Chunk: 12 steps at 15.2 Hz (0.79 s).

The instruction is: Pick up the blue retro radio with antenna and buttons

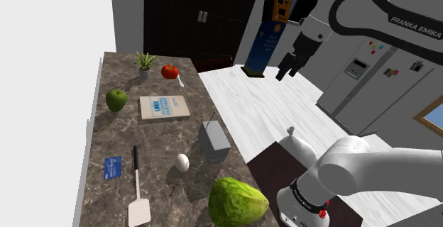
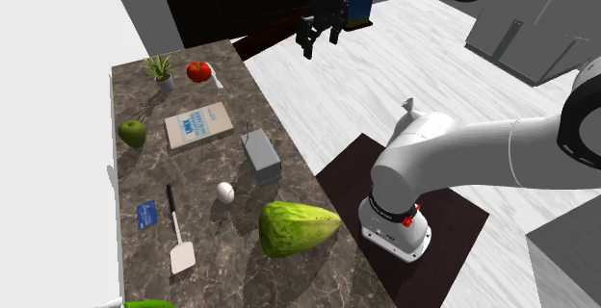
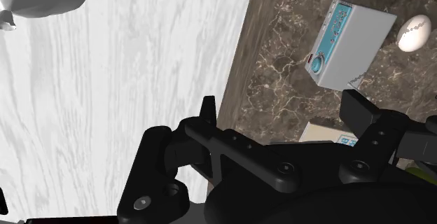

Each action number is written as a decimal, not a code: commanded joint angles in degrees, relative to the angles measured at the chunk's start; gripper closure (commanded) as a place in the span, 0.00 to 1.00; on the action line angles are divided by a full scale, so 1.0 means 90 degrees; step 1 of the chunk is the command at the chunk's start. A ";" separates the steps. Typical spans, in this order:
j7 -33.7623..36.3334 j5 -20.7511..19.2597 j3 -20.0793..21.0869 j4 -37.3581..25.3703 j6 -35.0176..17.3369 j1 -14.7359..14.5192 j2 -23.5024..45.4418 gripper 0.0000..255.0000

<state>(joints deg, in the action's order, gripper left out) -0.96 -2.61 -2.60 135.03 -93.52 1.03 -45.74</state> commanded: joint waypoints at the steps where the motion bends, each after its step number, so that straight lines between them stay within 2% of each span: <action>1: 0.0000 0.0000 0.0000 0.0000 0.0000 0.0000 0.0000 0.00; 12: 0.1144 0.0645 0.0964 0.0500 -0.1745 -0.0406 0.1363 0.00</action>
<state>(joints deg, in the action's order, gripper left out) 8.16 2.64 5.08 139.26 -107.18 -2.22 -35.25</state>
